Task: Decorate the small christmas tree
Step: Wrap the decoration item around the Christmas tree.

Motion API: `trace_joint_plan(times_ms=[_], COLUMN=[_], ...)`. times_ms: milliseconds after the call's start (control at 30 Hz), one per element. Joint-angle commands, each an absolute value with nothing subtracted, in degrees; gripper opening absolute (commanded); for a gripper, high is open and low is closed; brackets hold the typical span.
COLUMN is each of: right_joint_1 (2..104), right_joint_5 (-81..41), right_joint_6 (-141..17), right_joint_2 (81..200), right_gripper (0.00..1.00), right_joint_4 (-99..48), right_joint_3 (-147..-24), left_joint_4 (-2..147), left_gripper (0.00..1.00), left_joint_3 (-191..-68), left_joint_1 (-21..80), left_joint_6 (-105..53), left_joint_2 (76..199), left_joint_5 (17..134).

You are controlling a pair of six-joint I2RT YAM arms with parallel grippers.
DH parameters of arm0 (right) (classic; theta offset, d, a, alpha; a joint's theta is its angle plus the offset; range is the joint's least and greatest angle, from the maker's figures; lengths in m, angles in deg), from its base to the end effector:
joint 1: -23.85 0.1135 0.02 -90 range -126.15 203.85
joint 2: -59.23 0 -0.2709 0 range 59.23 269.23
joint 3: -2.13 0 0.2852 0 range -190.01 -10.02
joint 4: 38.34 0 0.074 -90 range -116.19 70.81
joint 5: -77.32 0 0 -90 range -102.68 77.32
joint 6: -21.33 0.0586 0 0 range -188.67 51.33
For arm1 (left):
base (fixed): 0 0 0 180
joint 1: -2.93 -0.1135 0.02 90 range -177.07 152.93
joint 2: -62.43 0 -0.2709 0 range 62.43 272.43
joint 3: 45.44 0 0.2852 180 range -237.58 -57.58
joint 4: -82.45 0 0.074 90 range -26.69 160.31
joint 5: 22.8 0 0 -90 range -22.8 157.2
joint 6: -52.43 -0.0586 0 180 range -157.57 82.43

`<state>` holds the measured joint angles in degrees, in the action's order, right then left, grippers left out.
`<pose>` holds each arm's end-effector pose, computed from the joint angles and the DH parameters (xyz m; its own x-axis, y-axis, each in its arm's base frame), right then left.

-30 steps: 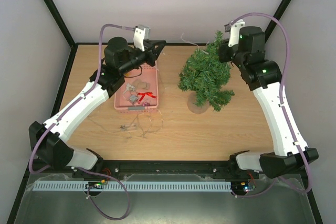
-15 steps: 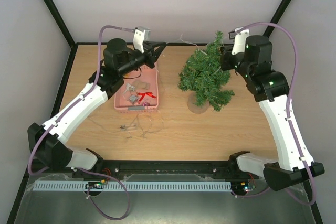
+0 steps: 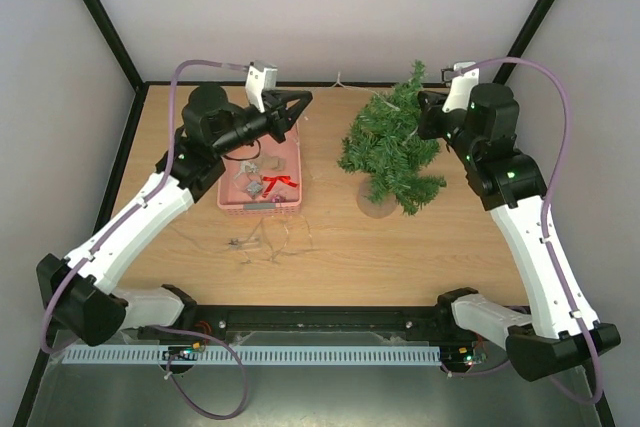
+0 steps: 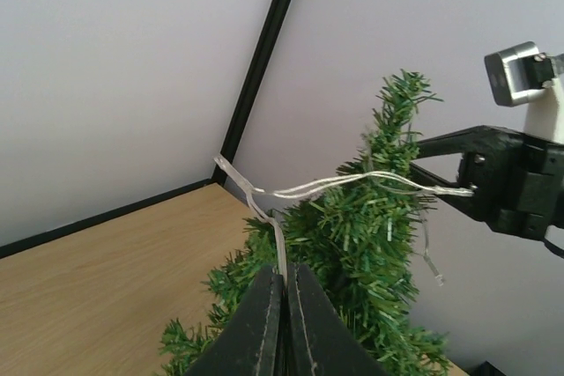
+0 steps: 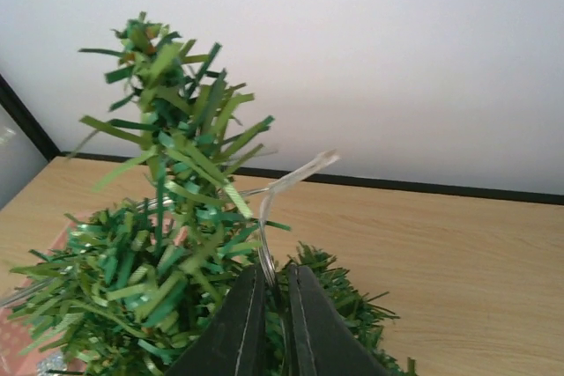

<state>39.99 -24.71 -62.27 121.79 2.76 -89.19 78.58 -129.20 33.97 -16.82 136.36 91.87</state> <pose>0.2593 0.0878 0.4631 -0.2561 0.0394 -0.9658 -0.4417 0.8840 0.1532 0.2895 -0.2028 0.4357 -0.2088 -0.2501 -0.9454 0.8023 0.5090 -0.3118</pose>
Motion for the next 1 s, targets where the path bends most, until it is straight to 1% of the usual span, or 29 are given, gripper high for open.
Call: trace_joint_plan(times_ms=[0,100,300,467,567,767,967], right_joint_1=[40.02,40.01,40.0,40.0,39.95,39.95,39.99], right_joint_5=[-20.77,-20.57,-20.16,-20.5,-21.27,-24.0,-25.22], right_joint_6=[-60.72,-60.65,-60.9,-61.02,-61.07,-59.84,-57.05], right_joint_2=[120.17,119.81,119.04,118.03,117.05,117.59,116.12], right_gripper=[0.08,0.13,0.14,0.06,0.02,0.02,0.02], right_joint_4=[-1.24,-1.26,0.18,2.21,0.72,-0.42,-3.51], right_joint_3=[-87.99,-88.34,-87.92,-86.86,-85.22,-84.35,-79.51], left_joint_4=[80.75,80.88,81.18,81.33,81.54,81.22,82.24], left_gripper=[0.03,0.03,0.02,0.02,0.02,0.02,0.04], left_joint_3=[-127.91,-127.76,-126.32,-124.85,-124.41,-124.08,-122.36], left_joint_1=[34.03,34.11,34.51,34.88,35.32,36.26,36.92], left_joint_6=[-15.84,-15.48,-15.1,-14.94,-14.81,-14.81,-13.85], left_joint_2=[133.73,133.55,132.89,132.32,132.14,131.66,129.87], left_joint_5=[94.59,95.78,96.09,96.12,96.06,96.42,97.43])
